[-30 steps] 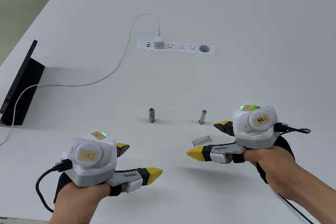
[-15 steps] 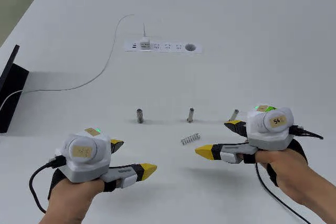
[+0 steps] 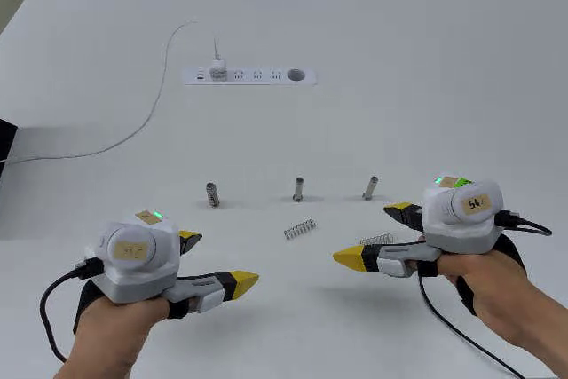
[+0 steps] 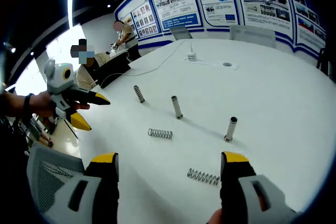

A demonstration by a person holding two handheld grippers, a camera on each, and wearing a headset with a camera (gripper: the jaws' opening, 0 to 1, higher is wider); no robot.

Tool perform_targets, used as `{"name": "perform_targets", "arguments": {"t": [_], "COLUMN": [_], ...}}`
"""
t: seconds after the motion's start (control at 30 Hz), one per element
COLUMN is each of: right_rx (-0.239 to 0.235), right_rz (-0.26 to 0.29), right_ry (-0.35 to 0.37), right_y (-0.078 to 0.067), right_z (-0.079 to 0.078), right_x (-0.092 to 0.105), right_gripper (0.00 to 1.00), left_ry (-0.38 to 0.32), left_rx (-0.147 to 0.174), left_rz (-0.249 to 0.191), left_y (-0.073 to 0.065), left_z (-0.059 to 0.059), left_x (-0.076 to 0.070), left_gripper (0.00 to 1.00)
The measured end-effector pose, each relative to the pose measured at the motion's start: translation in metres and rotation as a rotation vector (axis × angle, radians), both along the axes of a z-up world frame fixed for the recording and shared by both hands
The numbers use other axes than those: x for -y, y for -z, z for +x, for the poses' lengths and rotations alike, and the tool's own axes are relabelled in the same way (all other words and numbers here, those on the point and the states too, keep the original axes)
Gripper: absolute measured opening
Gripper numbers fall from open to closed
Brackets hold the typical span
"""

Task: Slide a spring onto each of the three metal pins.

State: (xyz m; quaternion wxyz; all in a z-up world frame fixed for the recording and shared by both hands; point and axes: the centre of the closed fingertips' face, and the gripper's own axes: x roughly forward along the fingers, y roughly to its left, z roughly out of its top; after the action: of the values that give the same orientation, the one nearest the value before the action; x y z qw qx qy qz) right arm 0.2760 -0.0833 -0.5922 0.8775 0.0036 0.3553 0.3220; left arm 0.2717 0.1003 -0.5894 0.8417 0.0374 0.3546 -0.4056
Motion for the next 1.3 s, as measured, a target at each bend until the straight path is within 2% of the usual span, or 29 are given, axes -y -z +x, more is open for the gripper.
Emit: {"name": "perform_targets", "arguments": {"t": [0.53, 0.97, 1.3], "right_rx": [-0.014, -0.012, -0.015], "right_rz": [-0.013, -0.002, -0.001], "right_ry": [-0.021, -0.04, -0.057], "right_y": [0.003, 0.0, 0.0], "right_z": [-0.02, -0.028, -0.034], "right_x": [0.018, 0.014, 0.011], "right_gripper": [0.83, 0.83, 0.84], "left_ry": [0.075, 0.134, 0.166], "left_rx": [-0.004, -0.001, -0.005], "left_rz": [0.027, 0.044, 0.055], "left_y": [0.005, 0.01, 0.015], "left_z": [-0.001, 0.006, 0.012], "left_x": [0.034, 0.06, 0.073], "left_gripper": [0.7, 0.69, 0.7]}}
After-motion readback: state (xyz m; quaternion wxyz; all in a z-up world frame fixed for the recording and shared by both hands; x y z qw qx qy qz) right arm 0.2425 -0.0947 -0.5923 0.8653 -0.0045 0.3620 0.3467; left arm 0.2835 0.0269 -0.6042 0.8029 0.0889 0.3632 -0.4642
